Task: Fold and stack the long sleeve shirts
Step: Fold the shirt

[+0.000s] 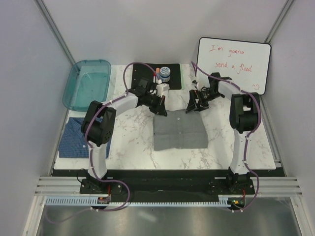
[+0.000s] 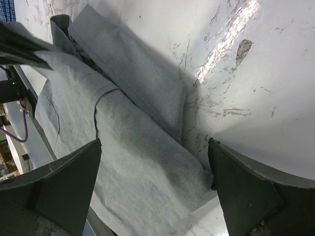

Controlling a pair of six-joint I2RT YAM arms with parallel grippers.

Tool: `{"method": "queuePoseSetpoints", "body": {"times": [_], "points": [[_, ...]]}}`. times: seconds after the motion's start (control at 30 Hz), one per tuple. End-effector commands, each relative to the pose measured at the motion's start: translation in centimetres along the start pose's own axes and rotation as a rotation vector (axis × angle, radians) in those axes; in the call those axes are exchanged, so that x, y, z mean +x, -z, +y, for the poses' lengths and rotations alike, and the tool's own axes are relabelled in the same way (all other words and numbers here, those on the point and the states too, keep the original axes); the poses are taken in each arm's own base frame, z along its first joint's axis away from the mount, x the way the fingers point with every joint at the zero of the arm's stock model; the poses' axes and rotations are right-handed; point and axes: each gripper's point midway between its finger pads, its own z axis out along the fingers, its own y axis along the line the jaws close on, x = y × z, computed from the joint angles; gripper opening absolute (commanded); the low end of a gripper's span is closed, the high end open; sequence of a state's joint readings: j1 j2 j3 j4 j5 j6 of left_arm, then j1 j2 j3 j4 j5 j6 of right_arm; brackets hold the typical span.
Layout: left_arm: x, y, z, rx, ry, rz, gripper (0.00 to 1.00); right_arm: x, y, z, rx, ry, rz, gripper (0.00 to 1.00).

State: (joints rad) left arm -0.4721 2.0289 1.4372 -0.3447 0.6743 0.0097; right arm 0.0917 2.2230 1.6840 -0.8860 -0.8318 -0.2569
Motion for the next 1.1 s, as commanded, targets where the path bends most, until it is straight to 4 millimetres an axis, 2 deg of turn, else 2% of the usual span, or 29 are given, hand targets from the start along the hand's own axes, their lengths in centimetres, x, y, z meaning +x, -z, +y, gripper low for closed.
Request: {"method": "queuePoseSetpoints", "body": {"times": [0.0,0.13,0.27,0.37,0.4,0.43,0.5,0.53,0.57,0.6,0.63,0.67,0.7,0.73,0.77,0.8,0.83,0.87,0.93,0.97,1.0,1.03,1.07], "points": [[-1.4,-0.4,3.0,-0.072,-0.005,-0.024,0.1,0.3,-0.3,-0.1,-0.012,0.015,0.016,0.96],[-0.8,-1.3,4.6,-0.112,0.032,0.016,0.16,-1.0,1.2,0.3,0.031,0.075,-0.003,0.96],[-0.4,-1.7,5.3,-0.13,0.055,0.048,0.2,-4.1,4.6,0.9,0.169,0.204,-0.073,0.97],[-0.8,-1.6,5.4,-0.122,0.06,0.046,0.29,-6.8,7.5,1.6,0.278,0.287,-0.149,0.97],[-1.3,-1.5,5.1,-0.116,0.054,0.035,0.37,-7.5,8.2,1.9,0.297,0.31,-0.178,0.97],[-1.8,-1.1,5.2,-0.117,0.049,0.022,0.4,-8.2,9.5,3.1,0.31,0.329,-0.221,0.96],[-4.0,0.6,4.3,-0.103,0.02,-0.036,0.49,-8.6,10.0,4.7,0.284,0.34,-0.267,0.92],[-4.8,1.4,4.1,-0.107,0.013,-0.061,0.51,-8.7,10.5,6.4,0.258,0.336,-0.297,0.89],[-6.7,3.6,3.5,-0.114,-0.014,-0.12,0.53,-8.6,10.4,7.4,0.226,0.33,-0.305,0.84],[-7.3,4.8,3.1,-0.1,0.027,-0.151,0.57,-7.8,9.6,8.7,0.139,0.315,-0.304,0.75],[-8.1,6.3,1.5,-0.033,0.061,-0.187,0.62,-7.3,9.4,10.2,0.091,0.265,-0.313,0.71],[-7.7,7.4,1.7,-0.029,0.084,-0.207,0.68,-6.8,8.9,11.0,0.043,0.244,-0.309,0.67],[-8.5,9.4,-0.1,-0.026,0.063,-0.248,0.71,-5.7,7.7,11.5,-0.023,0.208,-0.299,0.6],[-7.9,9.7,-1.6,0.021,0.064,-0.246,0.71,-5.2,7.2,12.4,-0.061,0.19,-0.304,0.57],[-5.7,9.3,-2.2,0.049,0.097,-0.215,0.71,-4.6,6.6,12.9,-0.096,0.107,-0.301,0.54],[-5.7,10.2,-3.8,0.063,0.074,-0.233,0.71,-3.8,5.2,12.6,-0.122,0.089,-0.303,0.49],[-4.9,10.1,-4.4,0.075,0.088,-0.223,0.71,-3.4,4.5,13.1,-0.149,0.077,-0.296,0.47],[-2.6,9.2,-5.5,0.128,0.115,-0.183,0.7,-3.0,3.9,13.1,-0.159,0.042,-0.291,0.45],[-1.8,8.2,-6.0,0.156,0.145,-0.185,0.66,-2.4,2.3,12.1,-0.168,0.025,-0.277,0.44],[-0.3,7.1,-5.9,0.176,0.182,-0.163,0.63,-2.5,1.9,11.6,-0.163,0.021,-0.279,0.43],[-0.6,6.6,-5.6,0.193,0.191,-0.18,0.58,-2.7,1.5,11.1,-0.155,0.027,-0.282,0.42],[0.4,5.3,-4.7,0.199,0.258,-0.146,0.56,-2.6,0.8,10.0,-0.147,0.011,-0.271,0.41],[-0.1,4.9,-4.3,0.207,0.262,-0.151,0.54,-2.8,0.6,9.3,-0.135,0.007,-0.272,0.41]]}}
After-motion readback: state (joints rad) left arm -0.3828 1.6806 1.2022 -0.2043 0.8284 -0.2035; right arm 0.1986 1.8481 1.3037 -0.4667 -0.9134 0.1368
